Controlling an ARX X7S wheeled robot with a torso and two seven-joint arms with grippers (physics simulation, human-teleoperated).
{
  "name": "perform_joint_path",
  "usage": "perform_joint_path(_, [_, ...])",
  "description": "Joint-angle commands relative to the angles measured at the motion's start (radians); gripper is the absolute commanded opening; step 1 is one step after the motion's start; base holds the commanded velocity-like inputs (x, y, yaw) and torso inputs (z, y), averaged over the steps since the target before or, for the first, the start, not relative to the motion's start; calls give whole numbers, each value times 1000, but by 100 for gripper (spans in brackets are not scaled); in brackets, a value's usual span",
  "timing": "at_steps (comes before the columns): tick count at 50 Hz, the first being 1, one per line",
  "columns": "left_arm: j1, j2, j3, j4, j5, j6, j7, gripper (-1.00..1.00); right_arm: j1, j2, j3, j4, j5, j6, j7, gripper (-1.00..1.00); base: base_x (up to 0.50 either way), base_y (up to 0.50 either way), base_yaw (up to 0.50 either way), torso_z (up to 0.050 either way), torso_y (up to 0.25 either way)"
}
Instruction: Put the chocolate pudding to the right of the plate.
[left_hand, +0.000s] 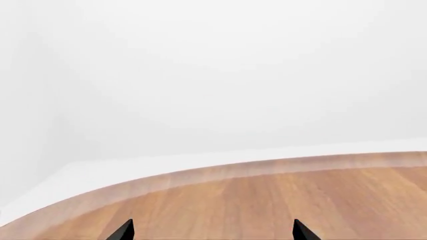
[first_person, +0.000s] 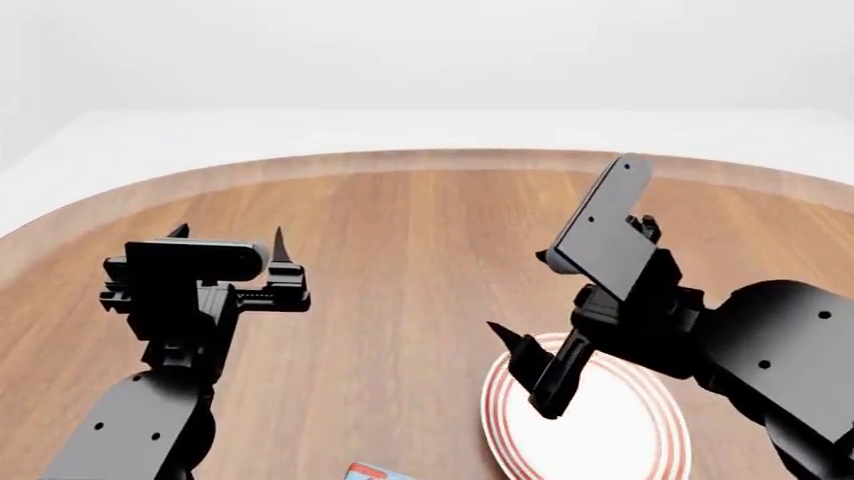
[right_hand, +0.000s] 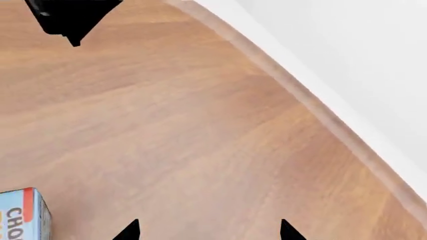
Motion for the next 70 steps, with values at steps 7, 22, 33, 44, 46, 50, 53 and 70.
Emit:
perform_joint_path(7, [-5, -5, 1, -16, -3, 7, -6, 100, 43, 81, 72, -138, 212, 89, -138, 100, 0, 0, 0, 0, 0])
perform_joint_path(22, [-8, -11, 4, -23, -3, 7, -15, 100, 16, 98, 115, -225, 647, 105, 174, 100, 0, 0, 0, 0, 0])
perform_joint_path(33, [-12, -11, 7, -28, -8, 11, -16, 100, -4, 96, 101, -183, 761, 58, 255, 100, 0, 0, 0, 0, 0])
perform_joint_path(44, [-12, -14, 7, -34, -11, 17, -18, 100, -172, 93, -111, -110, 506, -52, 142, 100, 0, 0, 0, 0, 0])
perform_joint_path(46, [-10, -15, 6, -34, -12, 17, -19, 100, -181, 98, -135, -99, 473, -70, 128, 100, 0, 0, 0, 0, 0])
perform_joint_path(50, [-10, -18, 7, -30, -13, 14, -21, 100, -193, 97, -148, -70, 456, -80, 128, 100, 0, 0, 0, 0, 0])
perform_joint_path(53, [-12, -17, 8, -27, -14, 12, -23, 100, -197, 96, -158, -57, 447, -82, 129, 100, 0, 0, 0, 0, 0])
perform_joint_path(70, [-8, -20, 13, -38, -18, 23, -26, 100, -193, 100, -213, 3, 373, -126, 116, 100, 0, 0, 0, 0, 0])
